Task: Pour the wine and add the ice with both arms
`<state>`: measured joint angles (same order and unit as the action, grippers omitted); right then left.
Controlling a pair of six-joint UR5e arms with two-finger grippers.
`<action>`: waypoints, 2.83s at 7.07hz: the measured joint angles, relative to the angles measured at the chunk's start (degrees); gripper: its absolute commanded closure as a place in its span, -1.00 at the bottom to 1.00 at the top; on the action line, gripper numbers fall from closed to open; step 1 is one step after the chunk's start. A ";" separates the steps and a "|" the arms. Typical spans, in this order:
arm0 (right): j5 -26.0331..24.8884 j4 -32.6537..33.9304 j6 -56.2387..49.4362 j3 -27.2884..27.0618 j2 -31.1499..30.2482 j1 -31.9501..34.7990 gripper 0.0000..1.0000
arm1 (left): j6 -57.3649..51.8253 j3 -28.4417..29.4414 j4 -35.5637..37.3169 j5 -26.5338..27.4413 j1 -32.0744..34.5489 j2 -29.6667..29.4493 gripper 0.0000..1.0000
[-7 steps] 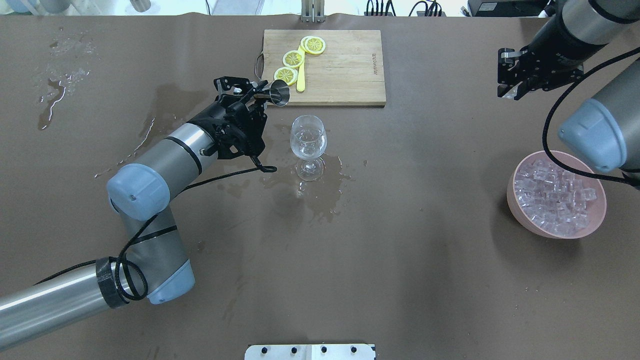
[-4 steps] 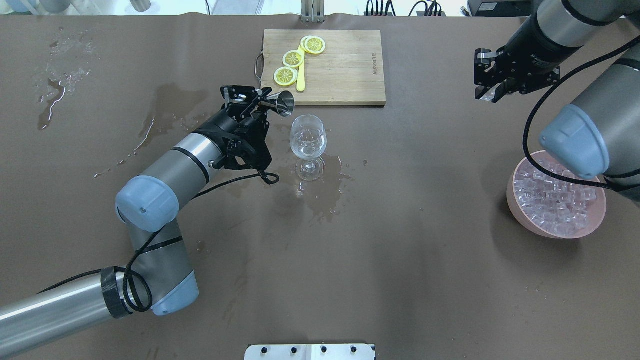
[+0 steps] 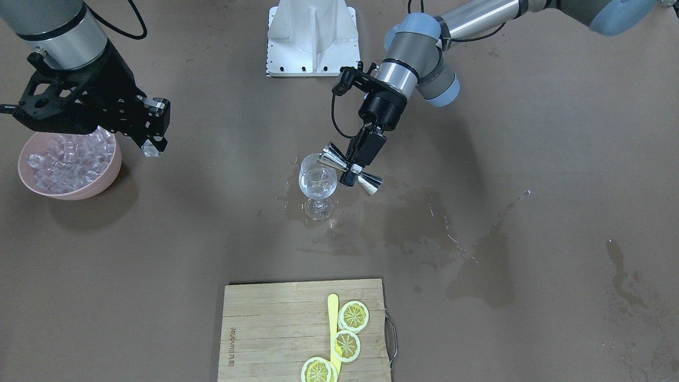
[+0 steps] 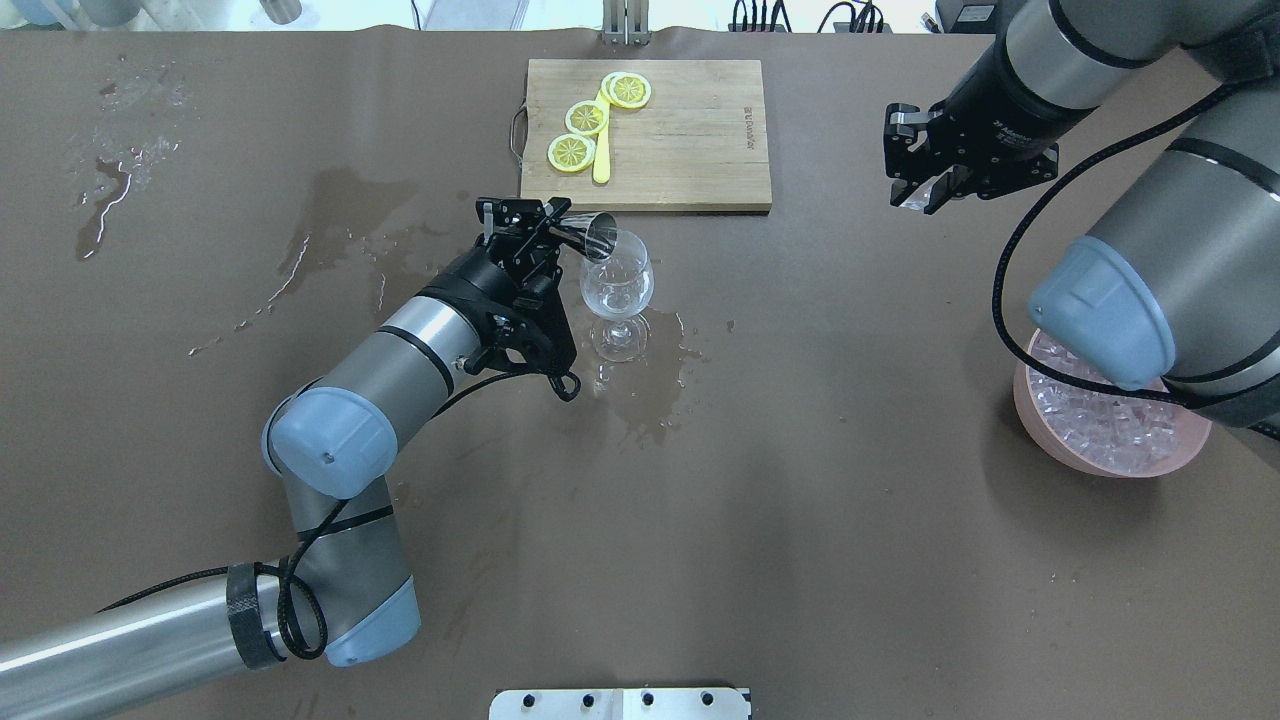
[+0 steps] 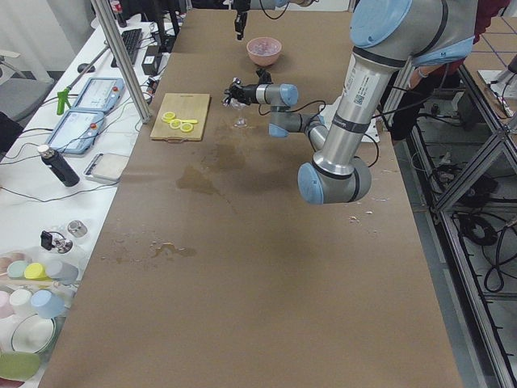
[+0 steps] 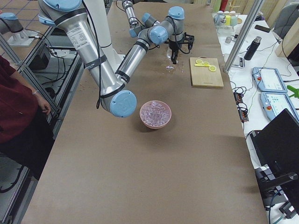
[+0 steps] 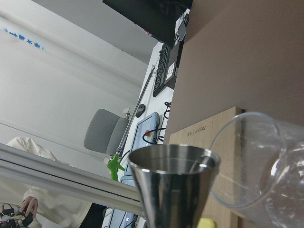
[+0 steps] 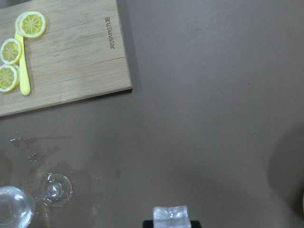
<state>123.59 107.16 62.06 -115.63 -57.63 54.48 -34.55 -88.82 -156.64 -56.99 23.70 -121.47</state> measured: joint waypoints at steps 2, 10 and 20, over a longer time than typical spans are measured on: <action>-0.39 0.75 0.62 0.34 1.57 -0.75 0.98 | -4.68 -0.39 0.69 1.24 -0.05 -0.08 1.00; -0.54 4.11 0.78 2.60 6.50 -1.81 0.98 | -21.83 -2.21 3.73 5.76 -0.79 -0.16 1.00; -2.23 4.29 2.20 11.32 15.22 -2.74 0.98 | 31.70 -9.15 0.94 6.18 -0.64 7.66 1.00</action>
<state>121.36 111.44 64.25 -104.31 -42.41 51.74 -2.85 -97.96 -155.70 -50.82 23.06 -113.81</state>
